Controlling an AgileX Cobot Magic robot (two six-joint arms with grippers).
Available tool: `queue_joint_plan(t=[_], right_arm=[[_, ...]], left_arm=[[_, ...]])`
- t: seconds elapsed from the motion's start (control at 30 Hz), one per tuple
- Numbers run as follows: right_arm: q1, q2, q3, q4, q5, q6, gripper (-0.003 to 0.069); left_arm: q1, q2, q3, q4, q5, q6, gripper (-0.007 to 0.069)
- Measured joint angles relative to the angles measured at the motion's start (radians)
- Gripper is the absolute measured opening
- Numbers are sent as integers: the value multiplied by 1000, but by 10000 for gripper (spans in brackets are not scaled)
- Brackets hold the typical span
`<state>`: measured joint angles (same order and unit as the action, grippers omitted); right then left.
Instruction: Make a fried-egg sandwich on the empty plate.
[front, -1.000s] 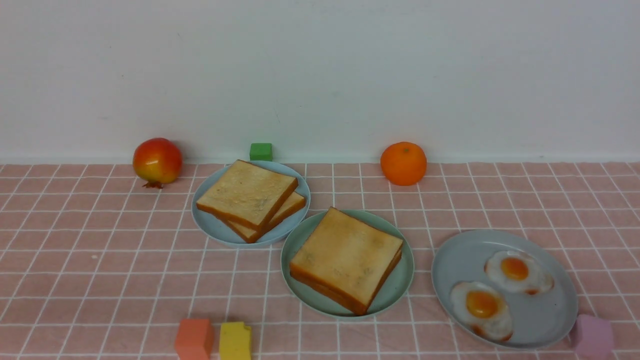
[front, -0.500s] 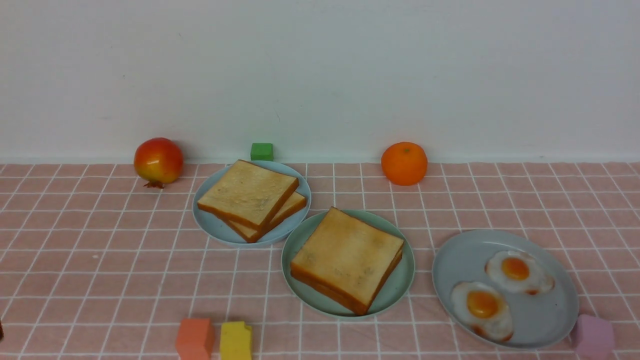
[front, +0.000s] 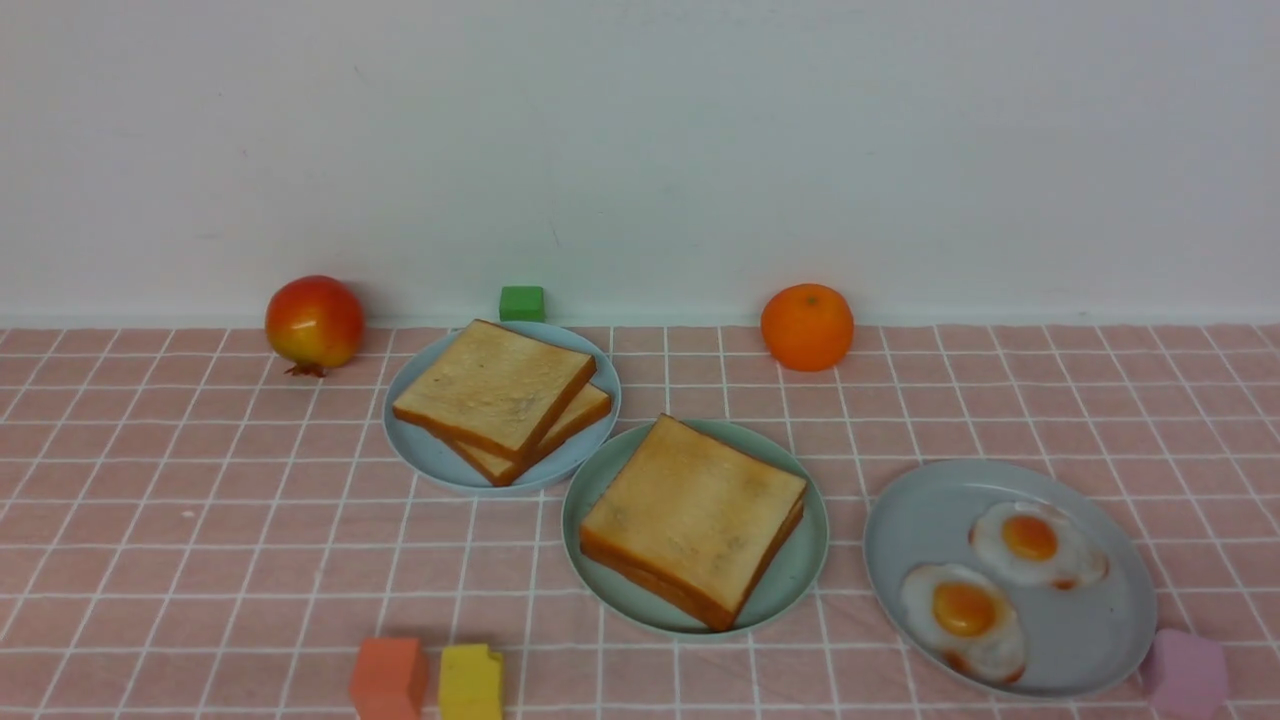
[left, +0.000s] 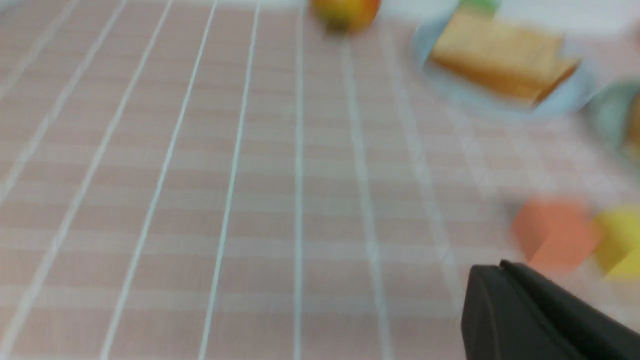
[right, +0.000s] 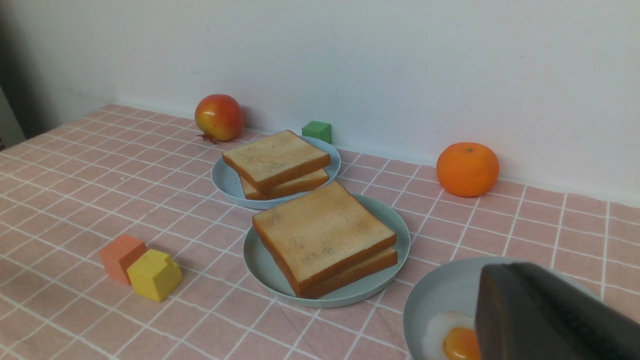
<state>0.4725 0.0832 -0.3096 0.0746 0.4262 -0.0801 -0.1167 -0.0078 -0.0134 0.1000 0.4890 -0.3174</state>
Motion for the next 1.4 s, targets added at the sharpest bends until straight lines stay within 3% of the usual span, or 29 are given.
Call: queue_joint_plan(t=[0.1, 0.3, 1.13, 1.2, 1.4], right_arm=[[0, 0, 0, 1, 0, 0, 33], [0, 0, 0, 1, 0, 0, 39], [0, 0, 6, -17, -5, 0, 75], [-17, 0, 21, -38, -5, 0, 77], [-192, 0, 63, -59, -4, -15, 84]], left_arm=[[48, -2, 23, -37, -84, 36, 13], [62, -2, 26, -43, -102, 110, 13], [75, -2, 27, -62, -107, 116, 19], [75, -2, 27, -62, -107, 116, 20], [75, -2, 27, -63, -108, 116, 24]])
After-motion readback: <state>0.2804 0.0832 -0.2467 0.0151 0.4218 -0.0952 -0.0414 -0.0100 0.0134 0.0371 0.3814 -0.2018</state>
